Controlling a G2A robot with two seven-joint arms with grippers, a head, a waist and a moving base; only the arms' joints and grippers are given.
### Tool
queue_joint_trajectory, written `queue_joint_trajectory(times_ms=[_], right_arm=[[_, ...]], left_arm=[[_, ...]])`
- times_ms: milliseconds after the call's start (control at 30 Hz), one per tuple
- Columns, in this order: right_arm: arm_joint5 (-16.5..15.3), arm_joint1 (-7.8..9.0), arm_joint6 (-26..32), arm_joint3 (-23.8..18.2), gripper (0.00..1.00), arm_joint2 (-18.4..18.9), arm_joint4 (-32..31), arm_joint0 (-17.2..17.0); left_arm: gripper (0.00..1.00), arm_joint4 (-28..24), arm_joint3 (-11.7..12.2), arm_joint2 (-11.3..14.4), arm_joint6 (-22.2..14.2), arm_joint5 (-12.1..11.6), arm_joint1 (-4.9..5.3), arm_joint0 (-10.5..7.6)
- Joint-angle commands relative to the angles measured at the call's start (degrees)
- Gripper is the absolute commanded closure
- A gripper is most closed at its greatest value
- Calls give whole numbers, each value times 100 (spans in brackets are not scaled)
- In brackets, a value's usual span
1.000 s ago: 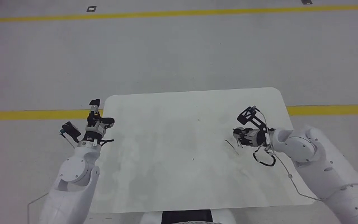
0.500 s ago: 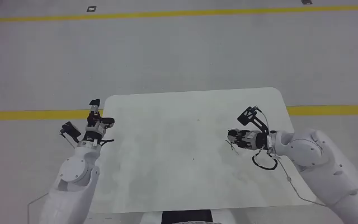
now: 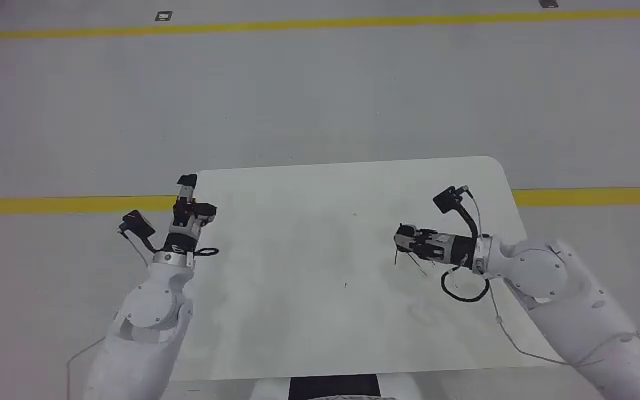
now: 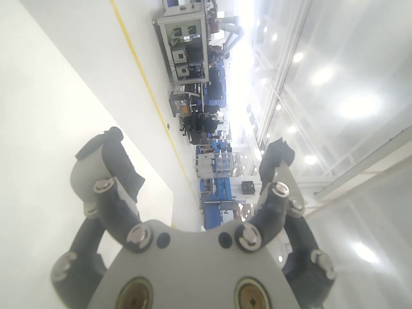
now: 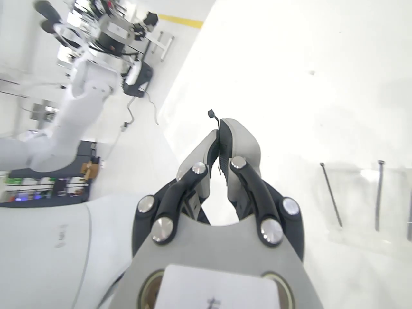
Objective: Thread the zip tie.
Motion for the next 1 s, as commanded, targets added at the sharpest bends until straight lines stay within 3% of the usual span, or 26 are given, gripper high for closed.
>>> queue_joint_trajectory(times_ms=[0, 267, 600, 700, 733, 867, 967], right_arm=[[0, -33, -50, 102, 100, -86, 180, 73], [0, -210, -40, 771, 100, -432, 1181, 427], [0, -224, -29, 821, 100, -452, 1289, 454], [191, -266, -275, 844, 100, -494, 1518, 407], [313, -294, -342, 918, 100, -508, 1815, 413], [585, -370, -360, 1087, 100, -565, 2374, 543], [749, -432, -336, 1207, 100, -629, 2730, 656]], left_arm=[[0, 328, 16, 180, 73, -99, -18, -71], [0, 1798, 144, 923, 607, -491, -112, -374], [0, 1867, 151, 952, 626, -509, -115, -381], [0, 1902, 53, 1157, 361, -740, -129, -413], [0, 2139, 36, 1234, 317, -838, -131, -440], [0, 2888, 70, 1631, 530, -903, -186, -656], [0, 3268, 188, 2032, 660, -870, -260, -973]])
